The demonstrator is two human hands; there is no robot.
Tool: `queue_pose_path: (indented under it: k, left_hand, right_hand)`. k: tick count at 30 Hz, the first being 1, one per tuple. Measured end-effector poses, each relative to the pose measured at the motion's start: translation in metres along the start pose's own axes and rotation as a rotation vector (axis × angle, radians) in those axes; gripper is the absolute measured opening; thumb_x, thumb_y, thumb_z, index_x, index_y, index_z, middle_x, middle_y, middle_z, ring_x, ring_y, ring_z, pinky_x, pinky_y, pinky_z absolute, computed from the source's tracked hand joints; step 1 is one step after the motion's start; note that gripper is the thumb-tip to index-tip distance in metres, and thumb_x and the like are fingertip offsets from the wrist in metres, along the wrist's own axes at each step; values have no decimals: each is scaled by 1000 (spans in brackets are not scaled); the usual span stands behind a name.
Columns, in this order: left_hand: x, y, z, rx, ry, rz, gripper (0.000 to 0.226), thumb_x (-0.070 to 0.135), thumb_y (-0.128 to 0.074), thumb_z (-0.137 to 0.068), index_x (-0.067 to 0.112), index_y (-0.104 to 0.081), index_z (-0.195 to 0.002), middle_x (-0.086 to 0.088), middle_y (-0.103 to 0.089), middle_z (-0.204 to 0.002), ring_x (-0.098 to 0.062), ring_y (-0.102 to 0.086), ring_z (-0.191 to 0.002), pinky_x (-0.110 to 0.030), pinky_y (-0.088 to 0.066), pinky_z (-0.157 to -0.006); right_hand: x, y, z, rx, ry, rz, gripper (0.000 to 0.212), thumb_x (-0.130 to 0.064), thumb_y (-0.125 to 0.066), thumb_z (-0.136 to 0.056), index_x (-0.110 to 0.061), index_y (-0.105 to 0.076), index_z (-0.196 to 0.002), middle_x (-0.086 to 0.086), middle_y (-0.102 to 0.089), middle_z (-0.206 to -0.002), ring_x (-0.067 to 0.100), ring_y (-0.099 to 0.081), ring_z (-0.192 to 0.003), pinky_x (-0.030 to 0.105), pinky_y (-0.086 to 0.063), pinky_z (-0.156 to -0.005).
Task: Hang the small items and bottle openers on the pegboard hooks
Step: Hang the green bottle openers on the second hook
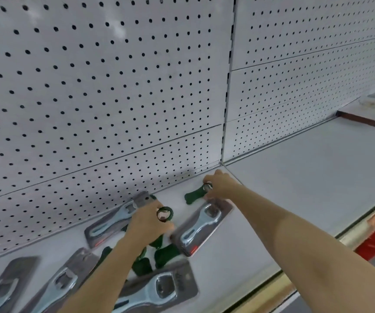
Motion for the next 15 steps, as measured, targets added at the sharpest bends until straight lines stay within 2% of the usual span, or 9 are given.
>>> queue_pose_path:
  k: [5, 7, 9, 11, 13, 15]
  left_hand:
    - [-1, 2, 15, 140, 59, 130, 47, 37, -74, -76, 32, -51, -117, 9, -68, -100, -8, -64, -84, -21, -53, -72]
    - [0, 6, 17, 228, 60, 231, 49, 26, -77, -75, 29, -54, -118, 6, -67, -104, -9, -63, -86, -19, -50, -71]
    - [1, 9, 18, 312, 52, 351, 51, 12, -79, -73, 27, -56, -117, 2, -64, -109, -14, -63, -89, -24, -53, -76]
    - [2, 12, 21, 353, 58, 458, 54, 6, -78, -76, 32, -55, -117, 2, -63, -112, -17, -66, -87, -30, -57, -77]
    - [1, 14, 24, 369, 71, 583, 53, 6, -78, -79, 33, -57, -120, 4, -64, -113, -15, -68, -85, -31, -60, -75]
    - [0, 15, 28, 390, 65, 724, 52, 6, -77, -81, 29, -59, -124, 3, -66, -115, -14, -70, -86, -34, -61, -78]
  right_hand:
    - [2, 3, -7, 40, 38, -5, 56, -34, -77, -75, -16, -50, -120, 8, -52, -115, 24, -51, -103, 39, -49, -91]
    - [3, 4, -5, 79, 57, -14, 54, -34, -77, -74, -14, -48, -116, 5, -57, -107, 22, -57, -95, 36, -53, -84]
    - [4, 6, 0, 137, 79, -63, 51, -29, -79, -73, -16, -47, -110, 2, -61, -94, 18, -62, -82, 30, -55, -71]
    - [7, 7, 5, 192, 85, -218, 50, -22, -83, -71, -17, -50, -109, -1, -59, -91, 17, -62, -78, 27, -54, -65]
    - [9, 9, 11, 234, 70, -445, 48, -12, -83, -71, -17, -57, -111, -1, -59, -94, 15, -62, -78, 18, -50, -60]
    - [7, 12, 19, 278, 74, -601, 50, -4, -80, -72, -16, -61, -116, -1, -61, -100, 11, -60, -80, 11, -45, -63]
Point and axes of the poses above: each hand's wrist, its own z-axis away from the middle knuckle, its own y-axis out of the back of the hand, x = y × z, the point moved 1 cm from there along -z, towards the middle knuckle
